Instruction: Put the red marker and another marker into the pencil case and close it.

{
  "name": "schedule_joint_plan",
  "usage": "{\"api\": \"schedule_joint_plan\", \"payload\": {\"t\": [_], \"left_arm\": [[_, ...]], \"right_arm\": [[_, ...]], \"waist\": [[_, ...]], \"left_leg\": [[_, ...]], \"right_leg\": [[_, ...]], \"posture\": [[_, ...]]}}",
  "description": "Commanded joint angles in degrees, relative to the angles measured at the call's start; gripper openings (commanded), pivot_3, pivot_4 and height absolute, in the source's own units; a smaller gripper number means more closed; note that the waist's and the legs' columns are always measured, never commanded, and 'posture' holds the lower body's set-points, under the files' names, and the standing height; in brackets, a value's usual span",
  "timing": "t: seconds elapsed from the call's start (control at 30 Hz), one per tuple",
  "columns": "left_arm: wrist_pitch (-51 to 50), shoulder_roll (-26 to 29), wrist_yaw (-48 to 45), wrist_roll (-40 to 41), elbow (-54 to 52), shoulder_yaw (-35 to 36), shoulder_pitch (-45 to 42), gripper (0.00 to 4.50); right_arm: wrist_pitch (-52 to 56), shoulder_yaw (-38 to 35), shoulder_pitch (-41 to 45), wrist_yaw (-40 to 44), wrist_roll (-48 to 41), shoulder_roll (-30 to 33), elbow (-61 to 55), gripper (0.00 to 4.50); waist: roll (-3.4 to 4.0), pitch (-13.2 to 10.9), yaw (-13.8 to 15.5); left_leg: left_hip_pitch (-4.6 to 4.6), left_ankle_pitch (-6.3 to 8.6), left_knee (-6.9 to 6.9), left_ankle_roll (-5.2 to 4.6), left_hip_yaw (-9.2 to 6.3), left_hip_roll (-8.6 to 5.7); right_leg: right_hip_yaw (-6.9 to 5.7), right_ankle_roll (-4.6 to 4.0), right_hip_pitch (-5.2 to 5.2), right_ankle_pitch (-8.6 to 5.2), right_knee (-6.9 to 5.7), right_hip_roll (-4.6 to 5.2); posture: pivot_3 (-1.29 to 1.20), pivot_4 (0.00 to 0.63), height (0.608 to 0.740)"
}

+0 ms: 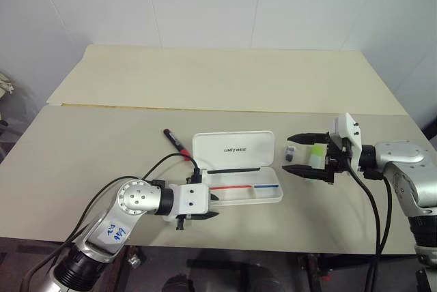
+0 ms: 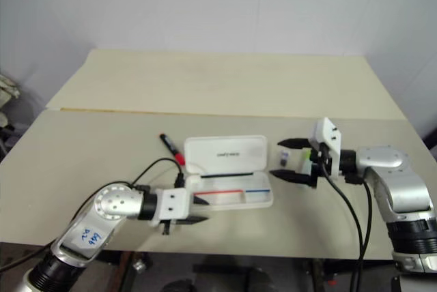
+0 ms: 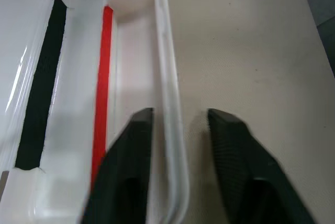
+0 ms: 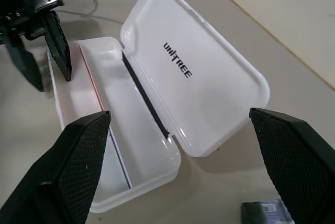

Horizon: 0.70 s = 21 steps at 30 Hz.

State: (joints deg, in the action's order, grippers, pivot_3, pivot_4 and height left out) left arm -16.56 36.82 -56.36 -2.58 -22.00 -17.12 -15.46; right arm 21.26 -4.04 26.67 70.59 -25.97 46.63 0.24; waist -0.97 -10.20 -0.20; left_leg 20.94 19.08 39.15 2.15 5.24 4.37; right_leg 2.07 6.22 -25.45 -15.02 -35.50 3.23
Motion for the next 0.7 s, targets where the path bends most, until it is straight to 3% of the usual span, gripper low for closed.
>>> {"api": "schedule_joint_plan", "payload": {"t": [0.03,0.17,0.2,0.47,0.7], "left_arm": [[0.7,0.3,0.2,0.4,-1.7,0.1,-0.7,3.03],[-0.3,0.1,0.2,0.7,-3.3,-0.1,-1.1,4.33],[-0.5,0.1,0.3,0.7,-3.7,0.0,-1.2,4.47],[-2.8,0.2,2.7,0.6,-7.4,2.4,-2.4,4.47],[-10.6,-0.9,7.6,1.6,-12.2,7.8,-5.8,4.47]], "right_arm": [[-1.3,0.0,1.6,0.4,0.0,-0.3,0.1,4.5],[-2.1,0.2,2.6,0.9,0.2,-0.2,1.3,4.5],[-2.3,0.3,2.9,1.0,0.3,-0.3,1.7,4.5],[-4.2,0.6,4.8,1.8,1.2,-0.4,4.5,4.5],[-5.5,1.4,6.4,2.5,2.2,-1.2,6.6,4.5]], "waist": [[0.0,0.0,0.0],[0.0,0.0,0.0],[0.0,0.0,0.0],[0.0,0.0,0.0],[0.0,0.0,0.0]], "left_leg": [[0.0,0.0,0.0,0.0,0.0,0.0],[0.0,0.0,0.0,0.0,0.02,0.0],[0.0,0.0,0.0,0.0,0.02,0.0],[0.01,0.0,0.0,-0.01,0.02,0.0],[0.0,0.0,0.0,-0.01,0.03,-0.01]], "right_leg": [[0.0,0.0,0.0,0.0,0.0,0.0],[0.01,0.0,0.0,0.0,0.0,0.0],[0.01,0.0,0.0,0.0,0.0,0.0],[0.02,0.01,0.0,0.01,0.01,0.0],[0.03,0.04,0.0,0.03,0.0,0.0]], "posture": [[0.0,0.15,0.74],[0.0,0.15,0.74],[0.0,0.15,0.74],[0.0,0.15,0.74],[0.0,0.15,0.74]]}}
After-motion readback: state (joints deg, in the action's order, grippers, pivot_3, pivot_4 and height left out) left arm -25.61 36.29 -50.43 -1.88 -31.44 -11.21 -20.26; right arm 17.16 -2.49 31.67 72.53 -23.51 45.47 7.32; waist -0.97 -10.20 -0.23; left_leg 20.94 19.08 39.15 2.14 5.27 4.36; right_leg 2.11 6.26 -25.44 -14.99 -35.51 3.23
